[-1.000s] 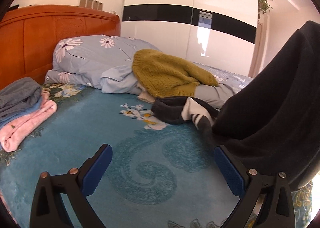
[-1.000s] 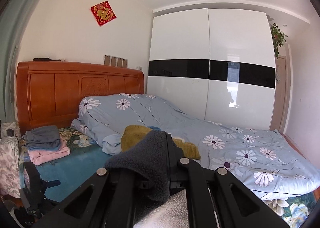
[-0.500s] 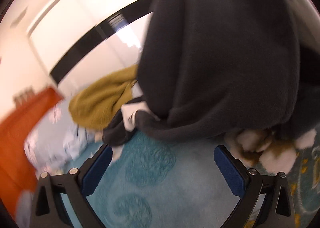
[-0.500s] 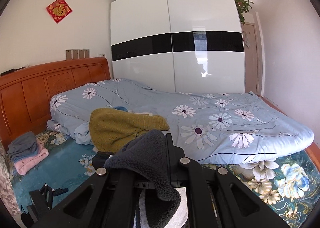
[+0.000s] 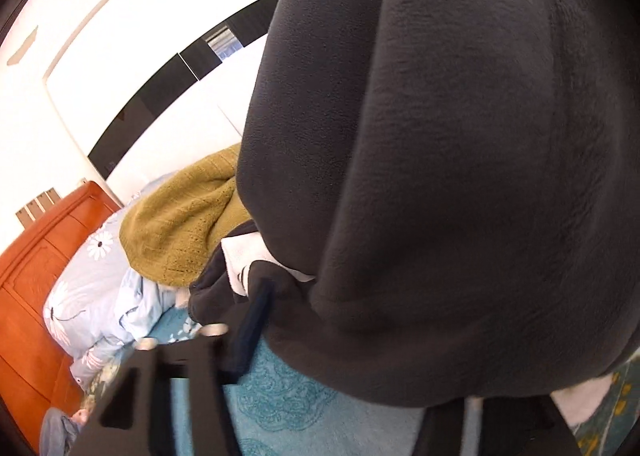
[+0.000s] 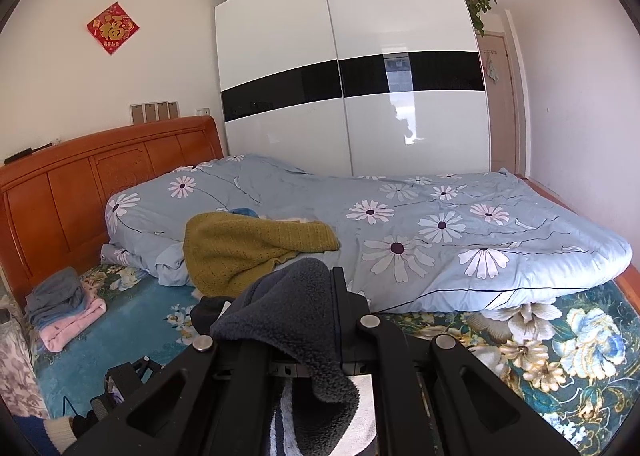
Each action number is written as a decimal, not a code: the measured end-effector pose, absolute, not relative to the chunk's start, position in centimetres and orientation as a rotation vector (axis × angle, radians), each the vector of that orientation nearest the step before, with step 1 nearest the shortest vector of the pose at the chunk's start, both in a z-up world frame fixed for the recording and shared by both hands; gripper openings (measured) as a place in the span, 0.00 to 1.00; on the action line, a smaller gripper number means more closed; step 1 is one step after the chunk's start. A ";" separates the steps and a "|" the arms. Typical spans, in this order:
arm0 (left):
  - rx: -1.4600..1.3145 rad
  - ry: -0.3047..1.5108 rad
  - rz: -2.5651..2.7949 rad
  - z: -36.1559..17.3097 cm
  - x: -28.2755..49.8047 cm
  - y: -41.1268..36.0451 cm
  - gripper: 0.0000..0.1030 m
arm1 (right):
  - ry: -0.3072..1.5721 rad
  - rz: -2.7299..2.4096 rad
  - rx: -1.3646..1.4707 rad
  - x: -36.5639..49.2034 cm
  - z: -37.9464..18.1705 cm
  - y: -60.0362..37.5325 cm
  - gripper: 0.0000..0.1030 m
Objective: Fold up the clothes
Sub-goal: 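Lift the jacket off the pile with the right gripper, then grasp the jacket hem with the left gripper while the right gripper holds it, then spread the jacket flat on the duvet with both grippers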
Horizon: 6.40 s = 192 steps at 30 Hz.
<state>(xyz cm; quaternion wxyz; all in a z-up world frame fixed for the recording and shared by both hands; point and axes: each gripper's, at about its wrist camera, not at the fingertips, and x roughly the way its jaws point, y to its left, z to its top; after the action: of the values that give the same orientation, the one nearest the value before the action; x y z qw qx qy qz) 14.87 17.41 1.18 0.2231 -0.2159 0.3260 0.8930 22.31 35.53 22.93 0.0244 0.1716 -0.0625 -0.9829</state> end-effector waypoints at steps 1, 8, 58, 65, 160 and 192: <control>-0.606 0.880 2.470 1.3 14.8 17.4 0.31 | -0.197 -3.039 0.528 22.4 23.0 35.4 0.06; -0.654 0.609 2.613 4.6 13.4 14.4 0.09 | -0.187 -3.022 0.491 23.1 23.9 35.1 0.06; -1.239 0.162 2.723 9.2 1.7 1.1 0.10 | -0.400 -2.698 1.040 7.9 12.4 35.9 0.06; -1.398 0.166 2.700 4.4 -2.0 2.0 0.10 | -0.476 -2.630 1.259 2.6 6.9 36.3 0.07; -1.257 -0.796 2.752 1.4 18.9 -16.8 0.65 | -0.411 -2.604 1.552 -13.3 4.5 23.4 0.10; -1.332 -0.488 2.594 -0.2 19.0 -6.4 0.65 | 0.280 -2.479 1.466 24.8 5.8 23.7 0.44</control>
<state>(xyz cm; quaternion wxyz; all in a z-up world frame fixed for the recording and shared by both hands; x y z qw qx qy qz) 19.01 -6.39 -0.16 0.0922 -0.4486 -0.1643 0.8737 24.79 23.68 5.75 0.1236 0.5027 0.0961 -0.8502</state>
